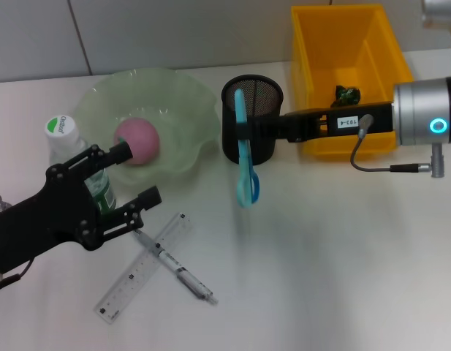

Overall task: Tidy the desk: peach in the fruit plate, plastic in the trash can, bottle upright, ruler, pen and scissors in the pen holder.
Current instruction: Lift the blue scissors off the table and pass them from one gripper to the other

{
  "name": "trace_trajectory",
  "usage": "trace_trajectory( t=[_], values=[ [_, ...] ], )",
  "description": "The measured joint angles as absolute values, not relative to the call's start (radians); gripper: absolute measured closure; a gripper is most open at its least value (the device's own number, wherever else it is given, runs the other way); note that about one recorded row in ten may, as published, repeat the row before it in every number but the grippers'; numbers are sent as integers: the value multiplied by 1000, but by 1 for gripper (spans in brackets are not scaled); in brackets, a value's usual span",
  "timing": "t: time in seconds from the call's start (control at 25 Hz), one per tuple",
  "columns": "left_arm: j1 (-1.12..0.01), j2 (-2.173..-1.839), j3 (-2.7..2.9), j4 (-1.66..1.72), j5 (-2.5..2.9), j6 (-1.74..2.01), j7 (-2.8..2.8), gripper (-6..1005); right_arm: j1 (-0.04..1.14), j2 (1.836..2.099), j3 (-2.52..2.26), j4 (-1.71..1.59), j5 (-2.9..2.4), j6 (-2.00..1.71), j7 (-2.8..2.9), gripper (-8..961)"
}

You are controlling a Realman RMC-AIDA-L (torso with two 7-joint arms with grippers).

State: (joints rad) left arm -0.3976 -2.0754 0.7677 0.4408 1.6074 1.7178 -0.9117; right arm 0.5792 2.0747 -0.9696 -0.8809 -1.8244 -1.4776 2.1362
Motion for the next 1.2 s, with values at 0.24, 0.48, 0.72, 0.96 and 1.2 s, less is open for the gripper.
trace_trajectory(
  t=[0.24,0.48,0.72,0.96,1.2],
  values=[
    [-419,-2079,767,314,1554,1710,-715,231,557,2076,-934,-737,-1674,-1466,1994,756],
    [-427,-2080,767,212,1536,1705,-548,232,557,2077,-910,-656,-1613,-1466,1918,755],
    [-435,-2080,758,105,1513,1681,-424,232,556,2078,-909,-512,-1493,-1469,1786,755],
    [-455,-2080,751,-26,1442,1654,-274,233,562,2084,-923,-308,-1347,-1497,1642,755],
    [-477,-2080,692,-121,1444,1640,-154,233,564,2087,-919,-213,-1277,-1516,1614,755]
  ],
)
